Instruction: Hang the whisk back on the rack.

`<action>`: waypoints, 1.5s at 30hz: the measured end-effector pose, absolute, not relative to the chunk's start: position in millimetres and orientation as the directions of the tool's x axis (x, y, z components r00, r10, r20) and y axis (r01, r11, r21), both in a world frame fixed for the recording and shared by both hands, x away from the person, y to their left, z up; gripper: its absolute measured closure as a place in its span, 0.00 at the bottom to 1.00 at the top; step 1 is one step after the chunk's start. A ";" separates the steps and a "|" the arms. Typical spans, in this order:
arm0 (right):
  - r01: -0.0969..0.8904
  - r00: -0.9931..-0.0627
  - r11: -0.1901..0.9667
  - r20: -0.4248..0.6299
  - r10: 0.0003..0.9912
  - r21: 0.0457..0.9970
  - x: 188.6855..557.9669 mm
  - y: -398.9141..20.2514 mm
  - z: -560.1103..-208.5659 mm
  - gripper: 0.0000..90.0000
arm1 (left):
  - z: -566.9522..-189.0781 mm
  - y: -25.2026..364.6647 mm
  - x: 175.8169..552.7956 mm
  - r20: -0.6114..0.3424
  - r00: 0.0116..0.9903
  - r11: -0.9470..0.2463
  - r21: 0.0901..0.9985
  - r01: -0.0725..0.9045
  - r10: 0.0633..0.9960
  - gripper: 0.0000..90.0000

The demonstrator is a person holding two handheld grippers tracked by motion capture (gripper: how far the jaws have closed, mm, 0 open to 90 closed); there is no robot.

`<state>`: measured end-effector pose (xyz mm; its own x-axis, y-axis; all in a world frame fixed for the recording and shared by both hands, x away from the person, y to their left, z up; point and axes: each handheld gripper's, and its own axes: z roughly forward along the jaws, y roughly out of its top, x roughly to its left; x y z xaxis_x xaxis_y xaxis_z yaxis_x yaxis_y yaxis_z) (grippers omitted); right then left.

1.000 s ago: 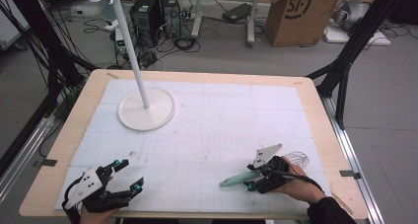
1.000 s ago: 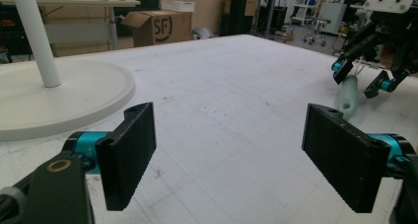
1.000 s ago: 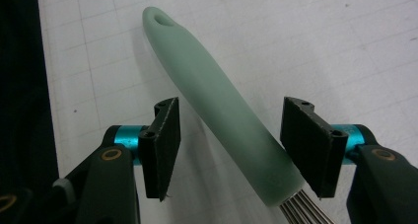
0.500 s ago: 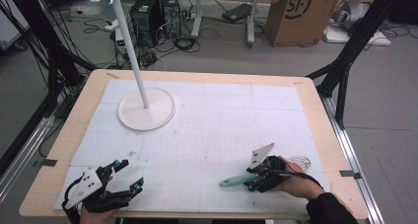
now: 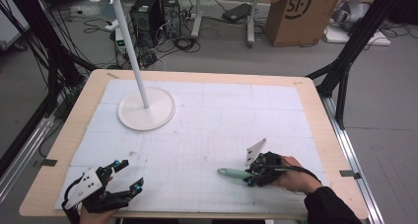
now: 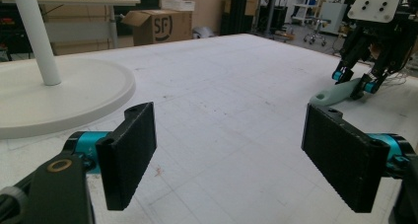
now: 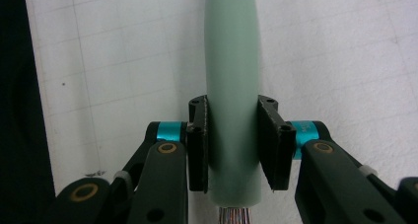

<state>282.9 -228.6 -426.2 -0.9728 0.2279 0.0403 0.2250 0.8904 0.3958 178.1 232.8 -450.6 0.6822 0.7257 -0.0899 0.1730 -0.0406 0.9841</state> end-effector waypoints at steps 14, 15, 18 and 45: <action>0.300 -0.930 0.668 0.053 0.364 0.681 314.7 -236.3 -379.6 0.77 | -450.4 233.5 178.5 -0.105 0.679 -0.023 0.984 0.176 0.727 0.24; 0.305 -0.927 0.653 0.060 0.370 0.693 315.9 -235.8 -377.0 0.77 | -450.4 233.8 178.7 -0.105 0.681 -0.023 0.984 0.176 0.725 0.24; 0.310 -0.924 0.608 0.082 0.373 0.731 319.5 -233.8 -369.4 0.77 | -450.5 234.6 179.2 -0.107 0.681 -0.020 0.984 0.177 0.725 0.24; 0.281 -0.943 0.245 0.220 0.251 0.928 390.4 -155.3 -245.7 0.77 | -448.1 240.2 179.3 -0.139 0.682 0.027 0.985 0.172 0.718 0.25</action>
<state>390.4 -155.3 -245.7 -0.9427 0.2511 0.2198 0.2815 0.2446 0.9279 179.3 240.2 -448.1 0.6819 0.7181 -0.1390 0.1722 0.0271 0.9847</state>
